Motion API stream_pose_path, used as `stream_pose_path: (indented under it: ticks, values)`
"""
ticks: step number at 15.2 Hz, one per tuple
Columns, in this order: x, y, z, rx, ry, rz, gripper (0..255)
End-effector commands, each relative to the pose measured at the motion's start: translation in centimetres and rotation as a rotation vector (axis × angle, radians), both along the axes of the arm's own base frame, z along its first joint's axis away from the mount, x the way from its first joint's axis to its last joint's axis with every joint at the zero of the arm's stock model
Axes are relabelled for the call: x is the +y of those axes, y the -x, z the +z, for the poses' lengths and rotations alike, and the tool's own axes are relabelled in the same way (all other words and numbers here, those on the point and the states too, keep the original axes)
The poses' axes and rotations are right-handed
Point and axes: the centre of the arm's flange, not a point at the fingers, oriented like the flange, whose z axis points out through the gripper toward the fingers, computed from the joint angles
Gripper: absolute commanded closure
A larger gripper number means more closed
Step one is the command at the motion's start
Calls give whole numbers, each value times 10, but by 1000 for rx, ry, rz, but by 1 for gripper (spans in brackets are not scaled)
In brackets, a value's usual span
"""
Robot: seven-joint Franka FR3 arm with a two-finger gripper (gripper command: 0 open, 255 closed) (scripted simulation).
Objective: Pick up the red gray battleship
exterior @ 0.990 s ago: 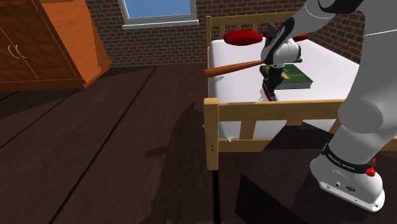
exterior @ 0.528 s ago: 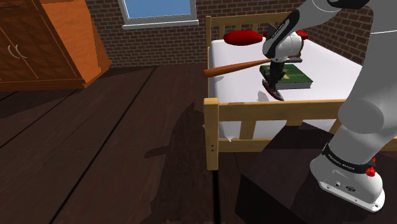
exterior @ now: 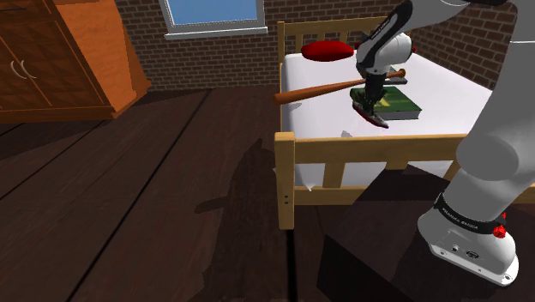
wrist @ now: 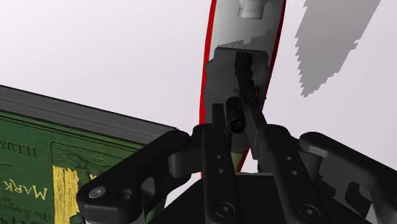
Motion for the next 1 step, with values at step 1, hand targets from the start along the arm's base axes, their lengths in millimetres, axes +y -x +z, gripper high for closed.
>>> stream_pose_path:
  ticks: [1]
  values:
    - [0,0,3,0,0,0,255]
